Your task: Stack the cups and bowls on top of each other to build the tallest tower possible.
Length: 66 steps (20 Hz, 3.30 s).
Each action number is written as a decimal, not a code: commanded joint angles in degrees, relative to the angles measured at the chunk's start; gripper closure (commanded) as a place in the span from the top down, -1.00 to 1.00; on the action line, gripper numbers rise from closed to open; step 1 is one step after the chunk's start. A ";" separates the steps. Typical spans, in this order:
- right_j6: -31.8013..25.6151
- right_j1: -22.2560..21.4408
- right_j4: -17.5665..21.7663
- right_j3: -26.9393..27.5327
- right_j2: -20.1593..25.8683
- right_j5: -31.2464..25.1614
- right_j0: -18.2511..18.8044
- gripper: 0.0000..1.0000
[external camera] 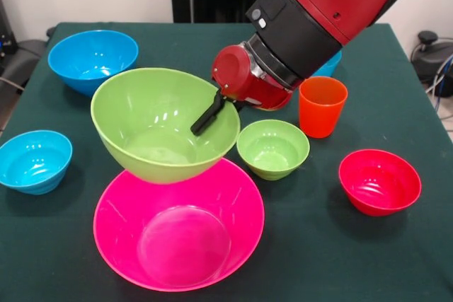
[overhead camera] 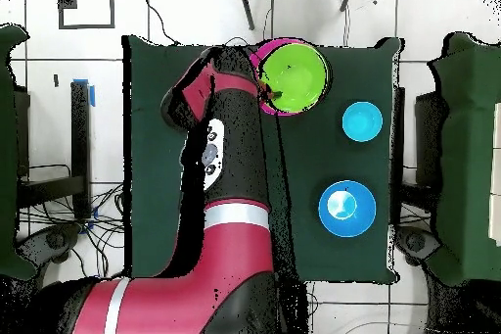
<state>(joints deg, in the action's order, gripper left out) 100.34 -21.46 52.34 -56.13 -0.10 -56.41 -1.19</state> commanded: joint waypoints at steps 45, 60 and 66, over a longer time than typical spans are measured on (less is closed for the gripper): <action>9.63 7.79 -1.20 -6.39 -5.63 26.49 -2.94 -1.00; 16.53 9.93 -2.50 -7.46 -11.38 32.12 -5.94 -1.00; 17.33 10.67 -3.26 -7.64 -12.19 34.04 -5.88 -1.00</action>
<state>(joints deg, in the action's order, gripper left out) 107.79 -11.99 50.76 -60.99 -14.85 -26.46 -6.14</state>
